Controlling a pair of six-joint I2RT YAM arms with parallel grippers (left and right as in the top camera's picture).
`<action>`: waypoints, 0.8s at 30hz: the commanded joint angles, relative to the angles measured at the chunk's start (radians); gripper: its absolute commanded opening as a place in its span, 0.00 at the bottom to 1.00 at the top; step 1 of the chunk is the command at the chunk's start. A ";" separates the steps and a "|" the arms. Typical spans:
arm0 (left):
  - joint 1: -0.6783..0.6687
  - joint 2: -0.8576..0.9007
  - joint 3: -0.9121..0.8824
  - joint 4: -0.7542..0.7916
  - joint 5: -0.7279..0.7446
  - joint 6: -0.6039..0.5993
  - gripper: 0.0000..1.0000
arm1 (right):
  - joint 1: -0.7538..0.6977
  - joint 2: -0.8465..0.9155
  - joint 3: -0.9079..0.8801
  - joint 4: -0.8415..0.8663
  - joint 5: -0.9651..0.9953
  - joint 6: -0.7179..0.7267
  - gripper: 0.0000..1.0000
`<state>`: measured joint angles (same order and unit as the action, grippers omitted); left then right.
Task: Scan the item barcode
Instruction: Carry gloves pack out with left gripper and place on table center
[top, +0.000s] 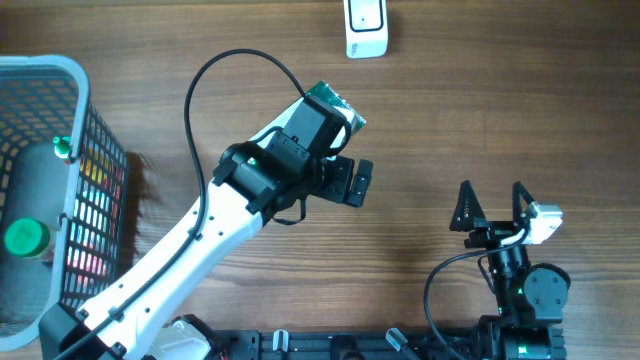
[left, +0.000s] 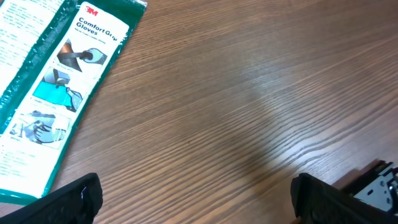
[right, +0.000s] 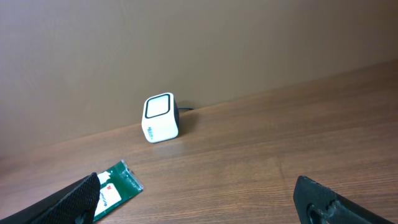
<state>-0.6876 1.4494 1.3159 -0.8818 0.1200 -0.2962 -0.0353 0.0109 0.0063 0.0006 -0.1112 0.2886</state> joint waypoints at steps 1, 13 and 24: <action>0.006 -0.007 0.011 0.002 -0.069 0.028 1.00 | 0.004 -0.007 -0.001 0.005 0.000 -0.012 1.00; 0.647 -0.304 0.294 -0.111 -0.390 -0.282 1.00 | 0.004 -0.007 -0.001 0.005 0.000 -0.011 1.00; 1.456 -0.072 0.292 -0.449 -0.352 -0.476 1.00 | 0.004 -0.007 -0.001 0.005 0.000 -0.011 1.00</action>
<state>0.6613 1.2552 1.6096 -1.2797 -0.2375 -0.7273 -0.0353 0.0109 0.0063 0.0006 -0.1112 0.2886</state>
